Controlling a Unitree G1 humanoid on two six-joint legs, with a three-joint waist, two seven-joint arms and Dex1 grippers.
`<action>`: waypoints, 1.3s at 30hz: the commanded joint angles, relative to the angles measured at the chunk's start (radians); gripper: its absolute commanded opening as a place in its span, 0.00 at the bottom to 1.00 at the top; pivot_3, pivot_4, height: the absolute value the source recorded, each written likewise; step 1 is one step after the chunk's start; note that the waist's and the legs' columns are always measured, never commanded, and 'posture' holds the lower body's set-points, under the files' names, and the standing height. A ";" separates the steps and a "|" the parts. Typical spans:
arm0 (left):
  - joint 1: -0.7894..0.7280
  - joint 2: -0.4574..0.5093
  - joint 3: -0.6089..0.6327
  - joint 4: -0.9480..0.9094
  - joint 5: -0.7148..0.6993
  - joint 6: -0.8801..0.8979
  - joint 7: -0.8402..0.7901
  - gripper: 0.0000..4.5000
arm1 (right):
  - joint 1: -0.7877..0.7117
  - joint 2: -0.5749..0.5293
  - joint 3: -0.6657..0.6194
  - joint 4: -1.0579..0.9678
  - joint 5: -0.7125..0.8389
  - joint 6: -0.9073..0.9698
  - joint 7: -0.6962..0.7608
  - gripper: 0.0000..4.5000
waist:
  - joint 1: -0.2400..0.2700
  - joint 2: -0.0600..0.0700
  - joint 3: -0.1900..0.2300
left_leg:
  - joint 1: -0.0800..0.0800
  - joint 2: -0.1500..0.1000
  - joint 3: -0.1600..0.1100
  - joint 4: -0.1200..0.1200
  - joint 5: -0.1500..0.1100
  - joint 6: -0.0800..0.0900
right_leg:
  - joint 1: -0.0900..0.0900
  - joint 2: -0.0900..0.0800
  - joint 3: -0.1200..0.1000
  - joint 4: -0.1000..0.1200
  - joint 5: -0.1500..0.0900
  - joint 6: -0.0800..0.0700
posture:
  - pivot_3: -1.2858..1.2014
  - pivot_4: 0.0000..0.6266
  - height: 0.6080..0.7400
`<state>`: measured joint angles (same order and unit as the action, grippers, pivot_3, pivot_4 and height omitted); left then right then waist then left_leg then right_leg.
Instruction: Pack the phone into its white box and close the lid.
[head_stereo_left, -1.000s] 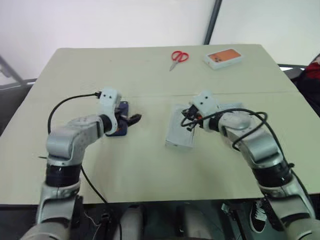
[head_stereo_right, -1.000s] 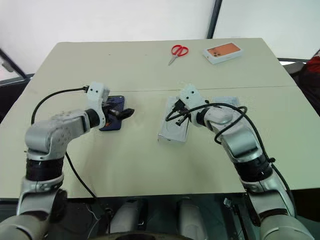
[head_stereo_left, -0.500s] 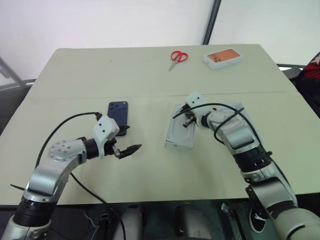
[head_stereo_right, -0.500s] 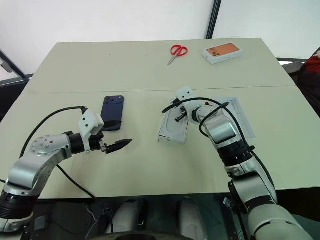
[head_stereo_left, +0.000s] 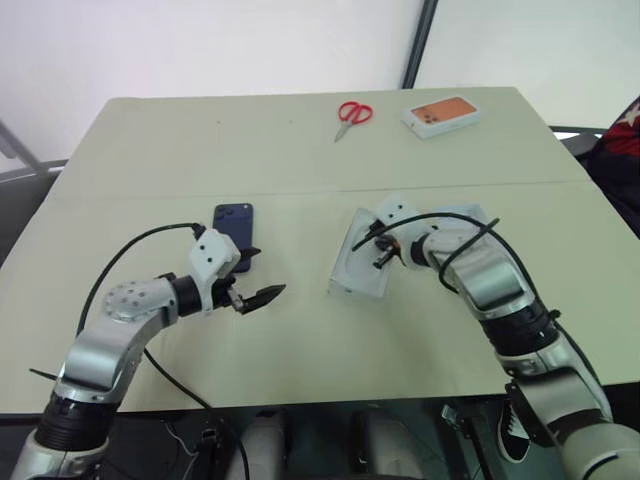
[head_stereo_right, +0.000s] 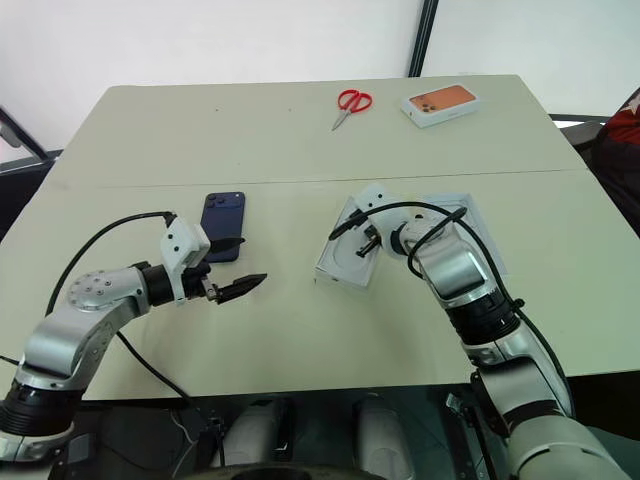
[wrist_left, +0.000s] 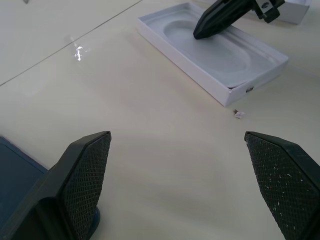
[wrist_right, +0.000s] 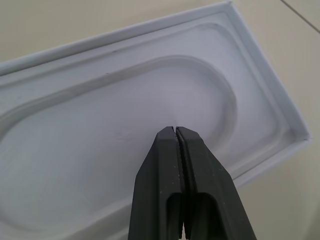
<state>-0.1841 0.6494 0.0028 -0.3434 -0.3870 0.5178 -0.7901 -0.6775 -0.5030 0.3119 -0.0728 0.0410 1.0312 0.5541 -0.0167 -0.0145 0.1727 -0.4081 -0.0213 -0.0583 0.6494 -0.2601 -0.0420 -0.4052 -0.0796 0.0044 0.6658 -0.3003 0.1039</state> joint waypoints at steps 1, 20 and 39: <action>-0.016 -0.004 0.005 -0.006 0.008 -0.022 0.007 1.00 | -0.001 -0.016 0.003 -0.059 -0.008 -0.049 0.014 0.02 | 0.000 0.000 0.000 | 0.000 0.000 0.000 0.000 0.000 0.000 | 0.000 0.000 0.000 0.000 0.000 0.000 | 0.52 0.24 1.00; 0.054 0.018 0.077 -0.034 -0.007 -0.032 0.008 1.00 | 0.223 -0.239 0.053 -0.369 0.111 -0.225 0.296 0.51 | 0.003 0.000 0.000 | 0.000 0.000 -0.001 0.000 0.000 0.000 | 0.001 -0.001 -0.001 0.000 0.000 0.000 | 0.52 0.24 1.00; 0.052 0.040 0.122 -0.009 -0.016 -0.029 0.000 1.00 | 0.242 -0.289 0.104 -0.353 0.069 -0.543 0.470 0.01 | 0.002 0.000 0.000 | 0.000 0.001 -0.001 0.000 0.000 0.000 | 0.001 0.000 -0.001 -0.001 0.000 0.000 | 0.52 0.24 1.00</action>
<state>-0.1306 0.6727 0.0829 -0.3426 -0.3850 0.4984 -0.7863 -0.4292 -0.7820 0.4189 -0.4164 0.0894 0.5236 0.9833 -0.0142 -0.0145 0.1728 -0.4077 -0.0206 -0.0589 0.6498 -0.2604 -0.0415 -0.4040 -0.0797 0.0037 0.6651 -0.3003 0.1040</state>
